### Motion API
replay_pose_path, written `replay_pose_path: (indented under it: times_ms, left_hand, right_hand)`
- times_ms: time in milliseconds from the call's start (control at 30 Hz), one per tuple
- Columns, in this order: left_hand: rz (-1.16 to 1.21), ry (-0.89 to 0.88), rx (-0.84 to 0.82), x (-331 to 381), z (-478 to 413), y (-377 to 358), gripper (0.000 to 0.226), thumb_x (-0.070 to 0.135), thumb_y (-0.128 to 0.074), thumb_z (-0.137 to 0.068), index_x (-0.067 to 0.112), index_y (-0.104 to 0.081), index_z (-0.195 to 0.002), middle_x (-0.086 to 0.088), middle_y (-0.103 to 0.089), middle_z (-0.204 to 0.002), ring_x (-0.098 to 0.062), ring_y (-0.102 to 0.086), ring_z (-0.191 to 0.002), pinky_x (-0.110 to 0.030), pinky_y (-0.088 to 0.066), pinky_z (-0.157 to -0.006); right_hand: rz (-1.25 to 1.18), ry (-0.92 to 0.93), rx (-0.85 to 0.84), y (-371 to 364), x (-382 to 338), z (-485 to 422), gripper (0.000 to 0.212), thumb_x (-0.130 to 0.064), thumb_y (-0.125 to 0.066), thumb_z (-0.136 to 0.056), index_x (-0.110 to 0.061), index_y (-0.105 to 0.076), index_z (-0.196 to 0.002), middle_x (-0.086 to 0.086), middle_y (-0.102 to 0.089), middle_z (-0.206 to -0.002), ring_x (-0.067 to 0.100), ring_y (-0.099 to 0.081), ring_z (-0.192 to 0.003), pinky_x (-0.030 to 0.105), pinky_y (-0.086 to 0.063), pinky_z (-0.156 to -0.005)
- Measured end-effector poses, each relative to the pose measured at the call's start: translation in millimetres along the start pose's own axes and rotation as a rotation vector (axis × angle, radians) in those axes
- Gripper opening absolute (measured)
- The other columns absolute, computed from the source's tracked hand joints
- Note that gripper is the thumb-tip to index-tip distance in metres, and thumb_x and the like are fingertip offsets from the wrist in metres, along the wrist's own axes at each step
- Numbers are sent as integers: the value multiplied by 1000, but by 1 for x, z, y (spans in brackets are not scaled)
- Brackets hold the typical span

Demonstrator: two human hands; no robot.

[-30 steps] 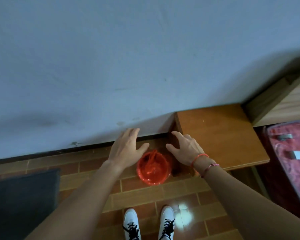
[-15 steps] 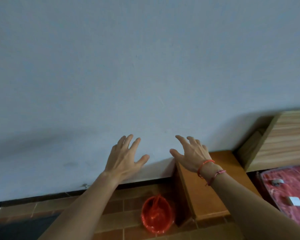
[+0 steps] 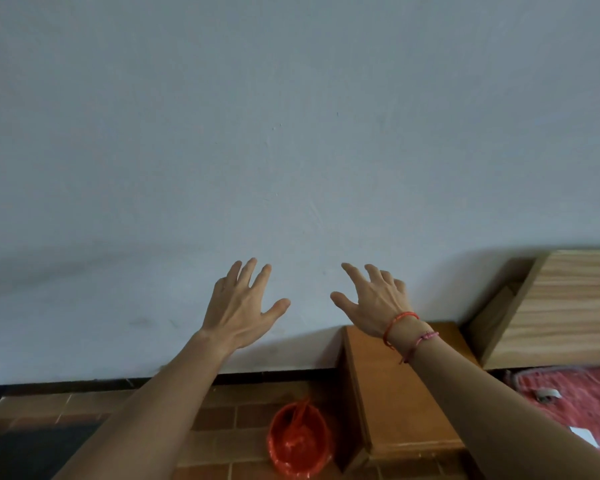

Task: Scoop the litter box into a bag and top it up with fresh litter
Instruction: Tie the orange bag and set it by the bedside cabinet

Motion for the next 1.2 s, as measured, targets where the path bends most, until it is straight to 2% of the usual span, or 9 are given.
replay_pose_path:
  times_ms: [167, 433, 833, 1200]
  left_hand:
    - [-5, 7, 10, 6, 21, 7, 92, 75, -15, -81, 16, -38, -149, -11, -33, -156, -31, -28, -144, -47, -36, -107]
    - [28, 6, 32, -3, 63, 20, 90, 73, -17, -82, 17, -39, -148, -10, -35, -155, -28, -29, -143, -45, -37, -107]
    - [51, -59, 19, -14, 163, 45, 94, 75, -13, -78, 18, -35, -150, -9, -31, -157, -25, -25, -145, -42, -32, -110]
    - [57, -26, 69, -23, 201, 74, 93, 75, -16, -78, 19, -35, -150, -7, -31, -157, -24, -25, -145, -42, -35, -109]
  right_hand:
    - [21, 7, 1, 2, 5, 17, 65, -66, -33, -91, -36, -24, -148, 11, -38, -146, 32, -38, -131, 48, -28, -107]
    - [21, 5, 17, 8, -13, 52, 64, -65, -33, -91, -36, -25, -147, 11, -40, -145, 32, -40, -130, 49, -29, -108]
    - [12, -39, 40, 20, -67, 165, 63, -62, -34, -91, -34, -24, -148, 11, -40, -144, 33, -40, -129, 48, -30, -107]
    - [-59, 6, 10, 25, -97, 196, 66, -59, -37, -91, -33, -18, -149, 11, -38, -144, 32, -39, -127, 47, -39, -98]
Point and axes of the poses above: each hand's wrist, its own z-axis away from the middle knuckle, its own y-axis out of the back of the hand, x = y × z, the point moved 6 cm from there along -z, towards the middle knuckle
